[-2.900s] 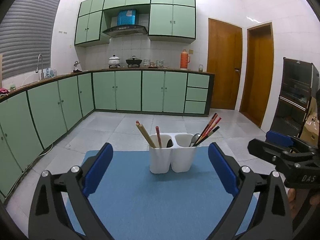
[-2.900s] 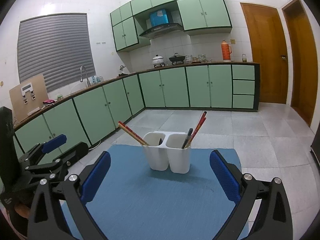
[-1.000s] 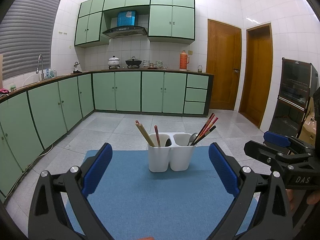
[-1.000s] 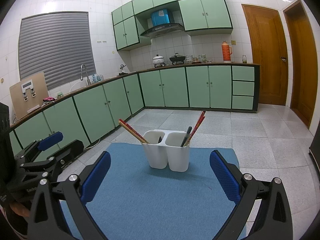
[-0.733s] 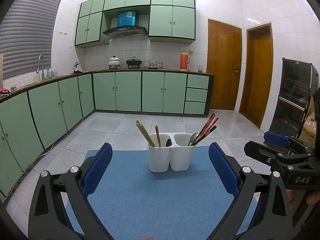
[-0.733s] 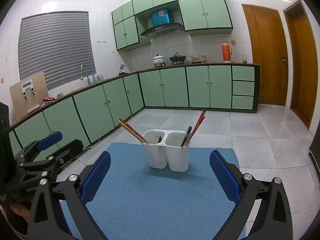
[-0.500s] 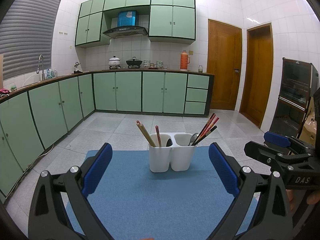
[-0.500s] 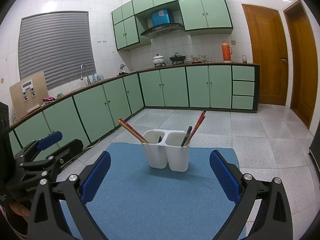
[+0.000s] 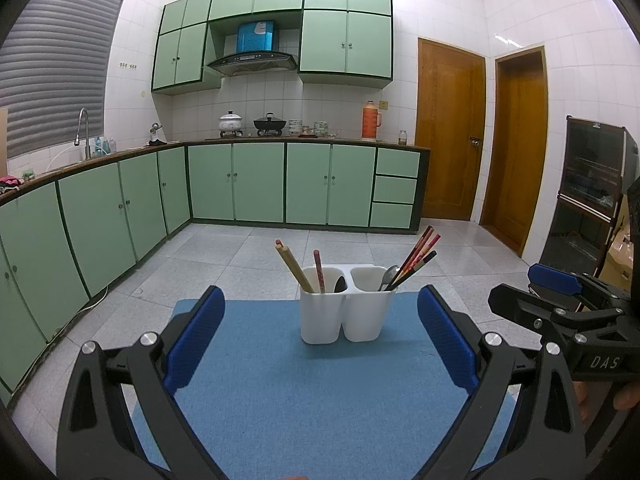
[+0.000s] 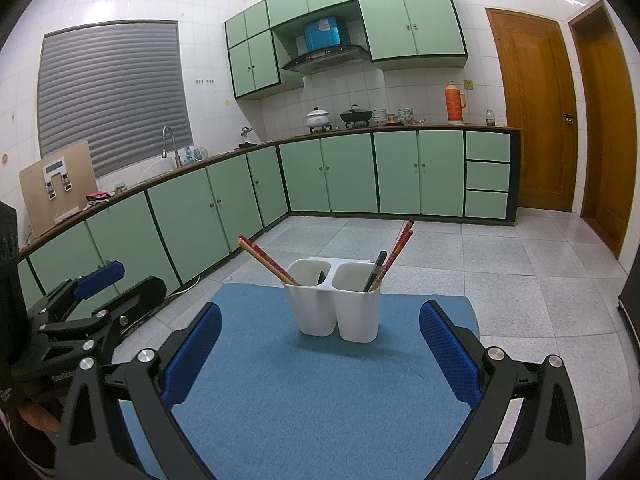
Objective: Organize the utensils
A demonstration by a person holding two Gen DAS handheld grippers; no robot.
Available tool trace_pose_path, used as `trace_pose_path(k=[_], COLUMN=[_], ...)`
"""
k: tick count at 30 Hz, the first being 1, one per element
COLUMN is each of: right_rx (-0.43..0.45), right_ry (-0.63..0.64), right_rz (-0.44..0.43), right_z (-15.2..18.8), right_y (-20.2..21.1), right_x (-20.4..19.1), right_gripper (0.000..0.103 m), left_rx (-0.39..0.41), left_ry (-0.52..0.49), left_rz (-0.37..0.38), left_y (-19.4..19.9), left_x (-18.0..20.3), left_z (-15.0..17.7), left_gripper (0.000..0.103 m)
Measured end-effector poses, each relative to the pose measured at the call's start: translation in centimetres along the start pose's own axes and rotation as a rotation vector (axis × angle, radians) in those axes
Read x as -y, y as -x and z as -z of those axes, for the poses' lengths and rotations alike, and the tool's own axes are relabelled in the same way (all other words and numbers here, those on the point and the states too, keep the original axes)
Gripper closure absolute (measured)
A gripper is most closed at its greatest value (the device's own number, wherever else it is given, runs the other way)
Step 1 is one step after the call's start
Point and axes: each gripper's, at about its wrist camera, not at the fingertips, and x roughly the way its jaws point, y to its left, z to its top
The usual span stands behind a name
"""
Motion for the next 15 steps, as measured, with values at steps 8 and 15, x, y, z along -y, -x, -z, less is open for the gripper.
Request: trace_pose_path(k=[8, 15], right_rx=[0.001, 0.001], right_ry=[-0.001, 0.001], right_rz=[0.000, 0.000], right_z=[-0.04, -0.04], right_y=[0.00, 0.02], right_x=[0.01, 0.03], right_gripper=[0.006, 0.006], left_rx=[-0.001, -0.001], left_ry=[-0.001, 0.000], left_rz=[0.000, 0.000], left_y=[-0.02, 0.13], left_x=[0.06, -0.09], left_z=[0.00, -0.02], left_gripper=[0.009, 0.009])
